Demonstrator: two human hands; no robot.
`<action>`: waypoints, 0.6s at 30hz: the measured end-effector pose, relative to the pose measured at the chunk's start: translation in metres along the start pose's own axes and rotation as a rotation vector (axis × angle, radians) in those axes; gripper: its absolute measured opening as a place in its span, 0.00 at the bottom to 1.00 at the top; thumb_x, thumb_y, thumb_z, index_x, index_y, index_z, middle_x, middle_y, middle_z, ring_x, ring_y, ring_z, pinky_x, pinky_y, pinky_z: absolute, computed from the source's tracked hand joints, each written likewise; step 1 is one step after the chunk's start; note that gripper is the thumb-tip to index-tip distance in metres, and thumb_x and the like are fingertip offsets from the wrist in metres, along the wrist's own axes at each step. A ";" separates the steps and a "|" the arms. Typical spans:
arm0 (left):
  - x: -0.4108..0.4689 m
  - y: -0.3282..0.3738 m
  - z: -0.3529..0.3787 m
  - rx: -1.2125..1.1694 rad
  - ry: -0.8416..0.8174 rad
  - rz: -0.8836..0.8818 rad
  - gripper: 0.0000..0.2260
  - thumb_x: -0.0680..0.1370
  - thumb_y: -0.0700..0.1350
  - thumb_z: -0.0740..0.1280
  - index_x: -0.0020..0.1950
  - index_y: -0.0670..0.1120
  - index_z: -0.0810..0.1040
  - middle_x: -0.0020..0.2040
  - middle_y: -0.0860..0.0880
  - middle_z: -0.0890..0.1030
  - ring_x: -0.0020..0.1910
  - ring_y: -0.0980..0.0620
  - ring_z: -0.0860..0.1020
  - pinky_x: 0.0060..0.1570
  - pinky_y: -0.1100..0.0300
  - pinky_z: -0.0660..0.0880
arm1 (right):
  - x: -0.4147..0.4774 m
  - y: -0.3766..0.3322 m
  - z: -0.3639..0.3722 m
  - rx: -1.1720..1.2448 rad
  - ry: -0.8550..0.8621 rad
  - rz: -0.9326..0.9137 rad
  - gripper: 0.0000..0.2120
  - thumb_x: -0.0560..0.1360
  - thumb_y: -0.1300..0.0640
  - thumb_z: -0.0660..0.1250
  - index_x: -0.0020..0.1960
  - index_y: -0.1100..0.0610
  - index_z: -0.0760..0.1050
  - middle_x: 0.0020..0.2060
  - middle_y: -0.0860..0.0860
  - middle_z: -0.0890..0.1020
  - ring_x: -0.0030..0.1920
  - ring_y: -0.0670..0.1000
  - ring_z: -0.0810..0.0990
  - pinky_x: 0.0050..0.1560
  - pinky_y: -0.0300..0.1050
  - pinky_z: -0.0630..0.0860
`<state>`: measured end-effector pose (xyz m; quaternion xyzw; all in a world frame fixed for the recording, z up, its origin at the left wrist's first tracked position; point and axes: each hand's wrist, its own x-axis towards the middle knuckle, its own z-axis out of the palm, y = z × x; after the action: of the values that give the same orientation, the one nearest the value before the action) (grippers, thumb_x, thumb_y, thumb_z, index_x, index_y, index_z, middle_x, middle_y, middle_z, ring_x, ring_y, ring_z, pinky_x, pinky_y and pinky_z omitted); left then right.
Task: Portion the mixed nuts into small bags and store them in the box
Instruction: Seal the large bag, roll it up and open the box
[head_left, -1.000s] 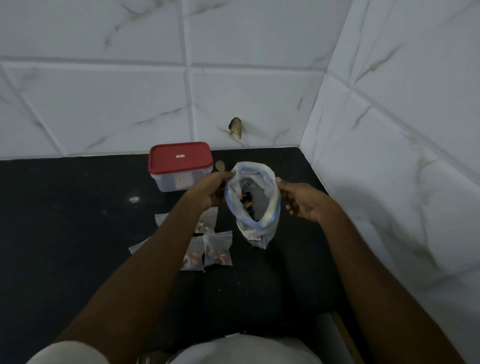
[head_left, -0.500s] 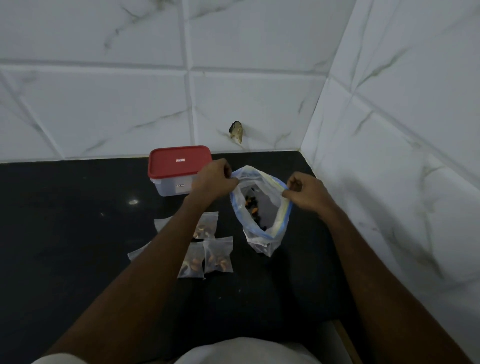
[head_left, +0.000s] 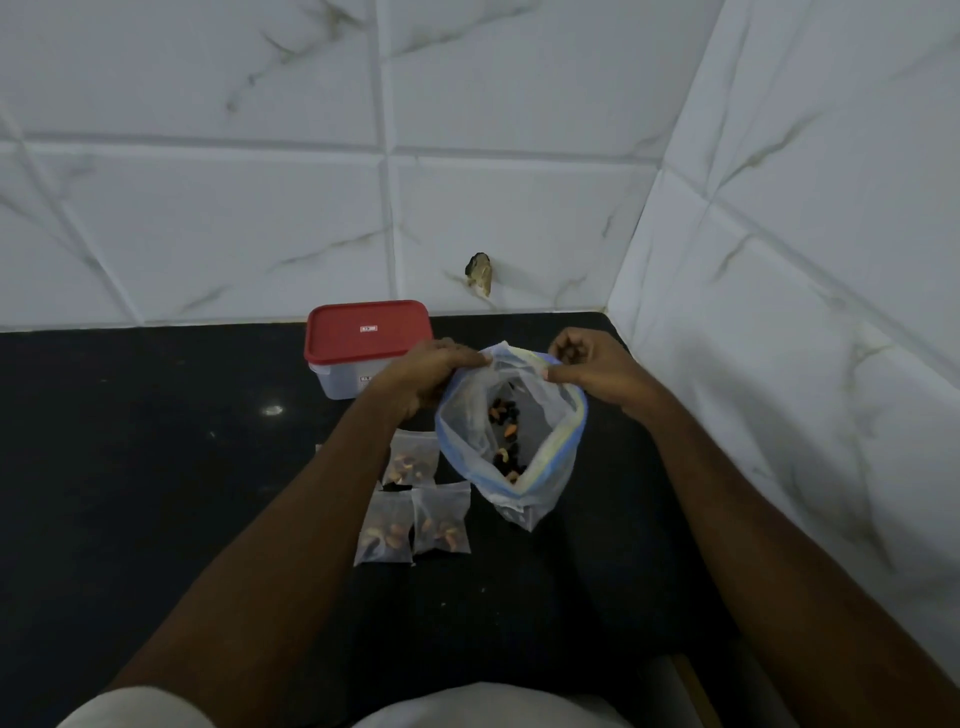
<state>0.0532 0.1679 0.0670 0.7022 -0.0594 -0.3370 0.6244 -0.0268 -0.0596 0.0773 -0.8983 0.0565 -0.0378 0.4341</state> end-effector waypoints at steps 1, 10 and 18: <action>0.000 0.000 0.002 0.112 0.086 0.108 0.04 0.73 0.42 0.74 0.46 0.44 0.82 0.47 0.46 0.82 0.47 0.48 0.80 0.44 0.57 0.79 | 0.001 0.002 0.001 -0.079 0.045 -0.028 0.11 0.68 0.66 0.73 0.38 0.51 0.76 0.34 0.49 0.79 0.35 0.46 0.75 0.41 0.46 0.74; 0.002 0.008 0.015 0.535 0.212 0.407 0.10 0.78 0.49 0.68 0.56 0.46 0.76 0.48 0.51 0.79 0.44 0.55 0.80 0.39 0.62 0.78 | 0.001 0.000 0.007 -0.085 0.006 0.074 0.07 0.74 0.53 0.72 0.45 0.53 0.73 0.42 0.50 0.79 0.42 0.48 0.76 0.44 0.44 0.74; 0.003 0.004 -0.002 -0.162 -0.129 0.006 0.06 0.77 0.40 0.69 0.52 0.42 0.81 0.48 0.44 0.84 0.47 0.48 0.82 0.49 0.53 0.81 | -0.008 -0.005 -0.004 0.302 -0.022 0.071 0.04 0.76 0.62 0.71 0.49 0.58 0.77 0.40 0.51 0.80 0.35 0.41 0.78 0.32 0.32 0.73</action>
<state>0.0577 0.1674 0.0699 0.6261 -0.0741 -0.3834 0.6750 -0.0350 -0.0583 0.0837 -0.8204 0.0772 -0.0204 0.5661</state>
